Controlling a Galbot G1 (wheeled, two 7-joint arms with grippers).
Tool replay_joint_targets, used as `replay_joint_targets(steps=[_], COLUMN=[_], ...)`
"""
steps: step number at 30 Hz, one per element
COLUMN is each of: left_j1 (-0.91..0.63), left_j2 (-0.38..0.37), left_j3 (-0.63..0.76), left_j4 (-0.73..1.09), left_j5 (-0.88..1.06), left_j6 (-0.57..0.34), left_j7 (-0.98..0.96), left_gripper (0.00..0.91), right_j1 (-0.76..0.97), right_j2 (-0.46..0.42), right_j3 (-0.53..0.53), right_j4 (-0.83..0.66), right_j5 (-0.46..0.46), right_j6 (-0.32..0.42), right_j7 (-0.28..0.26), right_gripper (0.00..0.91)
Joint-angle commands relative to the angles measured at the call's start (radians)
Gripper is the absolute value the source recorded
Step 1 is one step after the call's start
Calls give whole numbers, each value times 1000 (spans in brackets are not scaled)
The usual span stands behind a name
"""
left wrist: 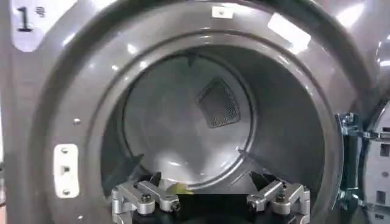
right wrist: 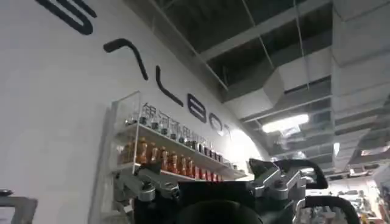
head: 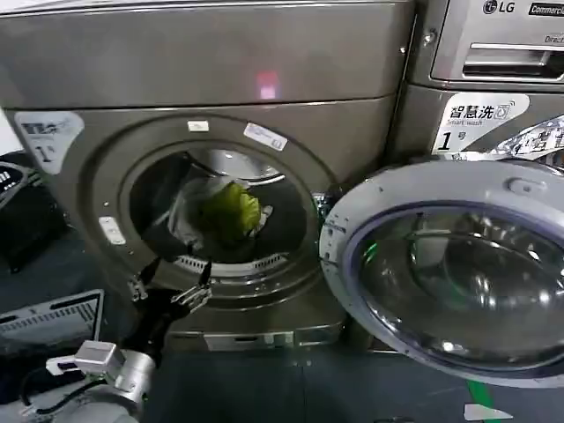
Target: Grasp the clothes from the dryer.
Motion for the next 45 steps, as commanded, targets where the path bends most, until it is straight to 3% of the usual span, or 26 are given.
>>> replay_joint_targets(steps=[1,25,33,40,45], left_j1=[3,-8,-17,-95,-280], left_j2=[2,3,8,18,47], left_j3=[1,2,3,8,11], left_j4=[-3,5,15,88,241], left_j5=[0,0,-2,-18,-59], left_j6=[0,-10,-21,-27,-60], left_j7=[1,8,11,11,-11], left_gripper=[907,907,907,907,907], right_j1=[-2,1,-25,-52,-66], right_j2=[0,2,-2,5,8], right_j3=[5,9,53,79,86], right_j4=[-1,-1,6,4,18], right_j5=[-1,-3,-35,-71,-91], right_j6=[1,0,-26,-57,-70], right_j7=[0,-3,-20,-23,-27], right_gripper=[907,907,907,907,907])
